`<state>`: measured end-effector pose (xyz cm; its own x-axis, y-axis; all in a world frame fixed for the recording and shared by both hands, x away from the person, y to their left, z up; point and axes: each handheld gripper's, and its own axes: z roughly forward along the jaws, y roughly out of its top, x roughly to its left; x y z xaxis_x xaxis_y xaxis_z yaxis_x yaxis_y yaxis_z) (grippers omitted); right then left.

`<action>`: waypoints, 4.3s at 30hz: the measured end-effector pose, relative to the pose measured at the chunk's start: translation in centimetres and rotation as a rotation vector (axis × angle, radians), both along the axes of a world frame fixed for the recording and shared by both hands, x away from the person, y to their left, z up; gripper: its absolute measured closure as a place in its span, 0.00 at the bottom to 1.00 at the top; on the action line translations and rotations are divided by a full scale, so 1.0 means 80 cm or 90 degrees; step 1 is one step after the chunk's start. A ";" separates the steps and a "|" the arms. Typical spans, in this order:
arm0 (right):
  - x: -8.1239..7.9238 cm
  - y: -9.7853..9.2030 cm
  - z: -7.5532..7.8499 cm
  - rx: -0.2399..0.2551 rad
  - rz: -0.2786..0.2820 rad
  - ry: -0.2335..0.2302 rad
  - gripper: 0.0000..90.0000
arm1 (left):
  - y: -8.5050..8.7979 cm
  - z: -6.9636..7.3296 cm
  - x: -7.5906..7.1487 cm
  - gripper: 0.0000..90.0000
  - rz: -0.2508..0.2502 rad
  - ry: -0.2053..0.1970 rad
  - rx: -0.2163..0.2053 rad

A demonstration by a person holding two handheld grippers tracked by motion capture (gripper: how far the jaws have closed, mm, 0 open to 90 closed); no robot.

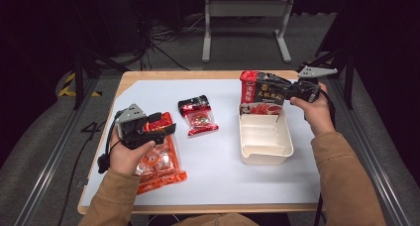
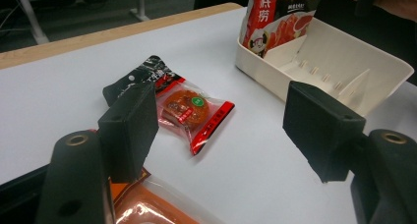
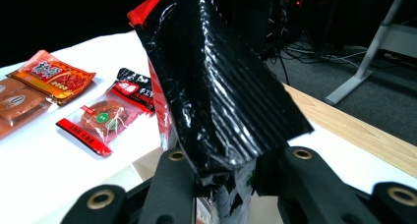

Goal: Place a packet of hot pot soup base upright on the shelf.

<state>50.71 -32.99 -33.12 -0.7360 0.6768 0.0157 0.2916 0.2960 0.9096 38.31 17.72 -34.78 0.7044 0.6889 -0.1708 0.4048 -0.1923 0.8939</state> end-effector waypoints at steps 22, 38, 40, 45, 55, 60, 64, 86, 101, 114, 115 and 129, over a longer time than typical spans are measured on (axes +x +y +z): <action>-0.040 -0.005 0.021 0.011 -0.086 0.004 0.42 | 0.012 0.002 -0.001 0.35 -0.001 0.002 0.010; -0.125 -0.014 0.024 0.015 -0.063 -0.028 0.43 | 0.033 0.009 -0.001 0.33 0.010 -0.010 0.011; -0.133 -0.012 0.020 0.020 -0.057 -0.029 0.42 | 0.035 0.010 -0.002 0.33 0.006 -0.010 0.010; -0.142 -0.002 0.017 0.007 -0.041 -0.015 0.40 | 0.042 0.014 -0.003 0.32 0.007 -0.017 0.003; -0.151 0.011 0.018 0.012 -0.013 -0.007 0.39 | 0.061 0.019 0.001 0.32 0.005 -0.019 0.026; -0.156 0.014 0.019 0.025 0.004 -0.003 0.39 | 0.070 0.016 0.005 0.32 0.011 -0.013 0.033; -0.157 0.016 0.017 0.019 0.013 -0.001 0.40 | 0.077 0.010 0.009 0.32 0.022 -0.015 0.048; -0.152 0.027 0.010 0.004 0.032 -0.007 0.38 | 0.133 -0.050 0.035 0.33 0.142 0.019 0.044; -0.149 0.033 0.005 -0.019 0.035 0.000 0.38 | 0.158 -0.096 0.061 0.34 0.210 0.087 0.048; -0.149 0.037 0.001 -0.040 0.044 0.007 0.40 | 0.168 -0.123 0.077 0.31 0.231 0.159 0.056; -0.148 0.037 0.001 -0.041 0.045 0.008 0.40 | 0.167 -0.125 0.077 0.31 0.232 0.162 0.055; -0.148 0.037 -0.003 -0.040 0.053 0.013 0.44 | 0.166 -0.137 0.085 0.35 0.186 0.178 0.027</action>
